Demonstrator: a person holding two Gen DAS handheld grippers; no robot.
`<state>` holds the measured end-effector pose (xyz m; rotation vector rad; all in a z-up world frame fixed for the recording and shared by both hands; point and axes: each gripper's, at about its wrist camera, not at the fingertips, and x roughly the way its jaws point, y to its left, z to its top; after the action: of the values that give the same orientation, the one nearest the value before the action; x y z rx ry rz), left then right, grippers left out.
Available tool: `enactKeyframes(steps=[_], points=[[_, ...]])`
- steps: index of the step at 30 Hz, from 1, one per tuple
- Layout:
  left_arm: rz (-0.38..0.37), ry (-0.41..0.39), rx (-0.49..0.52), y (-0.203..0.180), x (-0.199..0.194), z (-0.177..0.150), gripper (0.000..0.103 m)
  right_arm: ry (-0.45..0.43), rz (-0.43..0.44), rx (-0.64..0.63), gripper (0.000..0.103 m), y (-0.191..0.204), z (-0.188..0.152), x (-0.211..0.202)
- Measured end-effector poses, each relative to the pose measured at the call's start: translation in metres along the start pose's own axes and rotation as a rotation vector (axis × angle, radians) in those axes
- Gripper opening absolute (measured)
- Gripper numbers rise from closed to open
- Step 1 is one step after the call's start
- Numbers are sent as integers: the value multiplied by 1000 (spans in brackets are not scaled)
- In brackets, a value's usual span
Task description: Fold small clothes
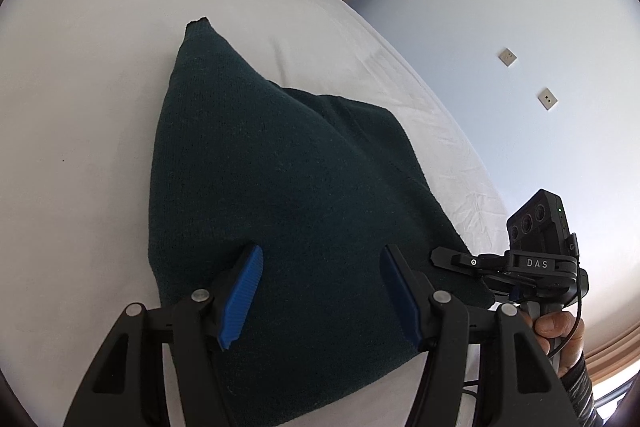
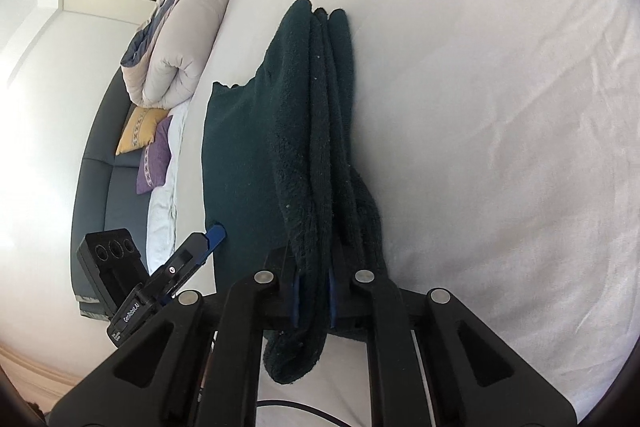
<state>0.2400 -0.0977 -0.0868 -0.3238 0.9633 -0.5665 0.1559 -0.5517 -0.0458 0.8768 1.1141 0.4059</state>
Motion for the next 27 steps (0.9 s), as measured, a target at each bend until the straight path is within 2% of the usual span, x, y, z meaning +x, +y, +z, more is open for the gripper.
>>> enactKeyframes(steps=[4, 8, 10, 14, 17, 19, 21, 25, 27], points=[[9, 0, 29, -3, 5, -5, 63, -14, 13, 26, 7, -22, -4, 2], [3, -24, 21, -3, -9, -5, 63, -12, 81, 70, 7, -33, -7, 3], [22, -45, 27, -5, -13, -2, 64, -5, 67, 57, 9, -21, -12, -4], [13, -14, 15, 1, -1, -5, 63, -8, 5, 0, 10, -13, -22, -14], [25, -12, 45, -3, 4, -9, 61, -22, 11, -11, 10, -19, -30, -18], [21, -14, 12, -1, -4, -7, 56, -34, 26, -25, 10, -23, -33, -20], [11, -43, -7, 0, -17, 0, 55, -39, 25, -27, 10, -21, -39, -26], [52, -100, 23, 7, -31, 29, 55, -50, -31, -46, 11, -16, -34, -43], [82, -110, 34, 14, -27, 47, 54, -93, -67, -62, 11, -8, -31, -61]])
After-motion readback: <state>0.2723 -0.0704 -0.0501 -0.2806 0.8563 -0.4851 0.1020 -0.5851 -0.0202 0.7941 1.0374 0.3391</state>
